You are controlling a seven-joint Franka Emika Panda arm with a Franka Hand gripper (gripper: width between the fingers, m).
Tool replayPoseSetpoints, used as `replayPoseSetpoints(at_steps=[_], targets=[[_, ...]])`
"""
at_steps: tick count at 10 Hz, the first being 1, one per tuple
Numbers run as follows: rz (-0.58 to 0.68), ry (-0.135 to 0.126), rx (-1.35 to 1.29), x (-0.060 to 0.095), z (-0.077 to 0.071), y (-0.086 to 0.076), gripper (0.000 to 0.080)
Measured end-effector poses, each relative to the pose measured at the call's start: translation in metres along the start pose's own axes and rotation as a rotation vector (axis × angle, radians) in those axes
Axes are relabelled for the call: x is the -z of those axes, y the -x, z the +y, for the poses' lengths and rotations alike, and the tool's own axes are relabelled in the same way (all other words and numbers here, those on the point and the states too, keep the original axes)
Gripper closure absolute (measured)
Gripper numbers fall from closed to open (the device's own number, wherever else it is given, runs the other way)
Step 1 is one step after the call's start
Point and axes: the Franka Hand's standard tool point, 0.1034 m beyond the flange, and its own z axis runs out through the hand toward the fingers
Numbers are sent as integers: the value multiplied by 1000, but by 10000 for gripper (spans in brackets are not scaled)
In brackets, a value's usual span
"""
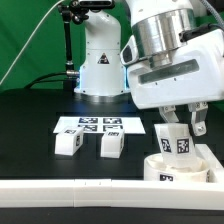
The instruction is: Assemble stool
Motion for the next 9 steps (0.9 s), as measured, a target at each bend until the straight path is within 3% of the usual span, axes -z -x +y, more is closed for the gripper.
replayPoseSetpoints(at_steps=[4, 5, 6, 8, 9], targets=[[-20, -12, -161, -1, -1, 5, 462], [-20, -12, -140, -1, -1, 5, 279], [-20, -12, -137, -1, -1, 6, 190], [-25, -6, -109, -1, -1, 6, 158], [-58, 24, -57, 5, 1, 10, 152]])
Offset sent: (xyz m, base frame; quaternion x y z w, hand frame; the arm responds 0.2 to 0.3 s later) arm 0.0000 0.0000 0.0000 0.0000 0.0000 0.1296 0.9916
